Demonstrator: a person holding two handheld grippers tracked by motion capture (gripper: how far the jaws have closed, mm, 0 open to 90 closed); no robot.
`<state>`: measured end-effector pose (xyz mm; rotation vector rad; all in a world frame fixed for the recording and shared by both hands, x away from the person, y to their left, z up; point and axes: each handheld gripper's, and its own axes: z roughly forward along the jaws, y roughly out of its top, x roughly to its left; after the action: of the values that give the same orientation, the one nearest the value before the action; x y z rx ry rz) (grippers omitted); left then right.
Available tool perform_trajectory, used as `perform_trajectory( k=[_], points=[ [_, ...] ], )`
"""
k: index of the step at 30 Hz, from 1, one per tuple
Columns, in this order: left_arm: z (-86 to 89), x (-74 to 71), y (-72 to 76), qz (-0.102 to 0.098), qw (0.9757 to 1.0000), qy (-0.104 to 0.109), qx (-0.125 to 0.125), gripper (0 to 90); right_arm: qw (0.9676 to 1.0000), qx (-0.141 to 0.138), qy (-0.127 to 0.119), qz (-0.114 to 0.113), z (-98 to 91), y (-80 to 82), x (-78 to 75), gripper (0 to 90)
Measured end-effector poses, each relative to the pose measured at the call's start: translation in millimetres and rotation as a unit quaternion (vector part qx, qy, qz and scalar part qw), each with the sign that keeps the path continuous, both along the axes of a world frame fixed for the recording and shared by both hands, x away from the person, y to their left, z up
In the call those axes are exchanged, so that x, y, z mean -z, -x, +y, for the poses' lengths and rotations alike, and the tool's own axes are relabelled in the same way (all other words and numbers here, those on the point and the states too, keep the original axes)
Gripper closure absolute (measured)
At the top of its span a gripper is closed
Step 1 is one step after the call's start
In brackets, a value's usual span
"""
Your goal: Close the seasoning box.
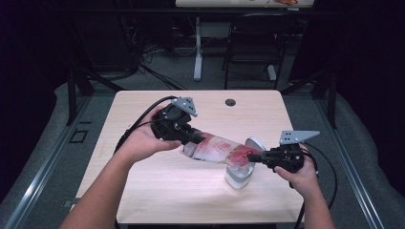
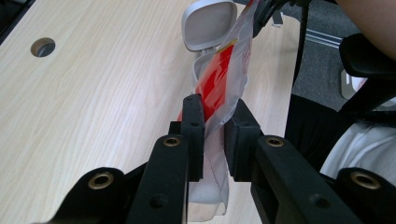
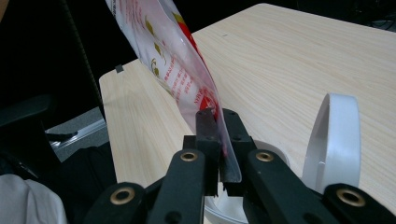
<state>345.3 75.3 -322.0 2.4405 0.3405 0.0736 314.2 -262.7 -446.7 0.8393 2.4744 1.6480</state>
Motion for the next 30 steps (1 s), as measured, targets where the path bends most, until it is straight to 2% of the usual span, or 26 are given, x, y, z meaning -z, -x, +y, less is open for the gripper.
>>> perform_trajectory(
  k=[7,21,30],
  points=[
    [-0.6,0.0,-0.5,0.001,1.0000,0.002,0.002,79.8,1.0000,-0.005,0.000,0.000,-1.3,0.5,-1.0,88.1],
    [-2.4,0.5,0.0,-0.002,1.0000,0.003,0.000,79.9,0.9999,0.013,-0.003,-0.003,-2.7,-0.6,0.0,87.5],
    [-0.1,-2.3,0.8,-0.004,1.0000,0.002,0.000,79.9,1.0000,0.000,0.002,0.001,2.2,-0.9,1.4,87.8]
  ],
)
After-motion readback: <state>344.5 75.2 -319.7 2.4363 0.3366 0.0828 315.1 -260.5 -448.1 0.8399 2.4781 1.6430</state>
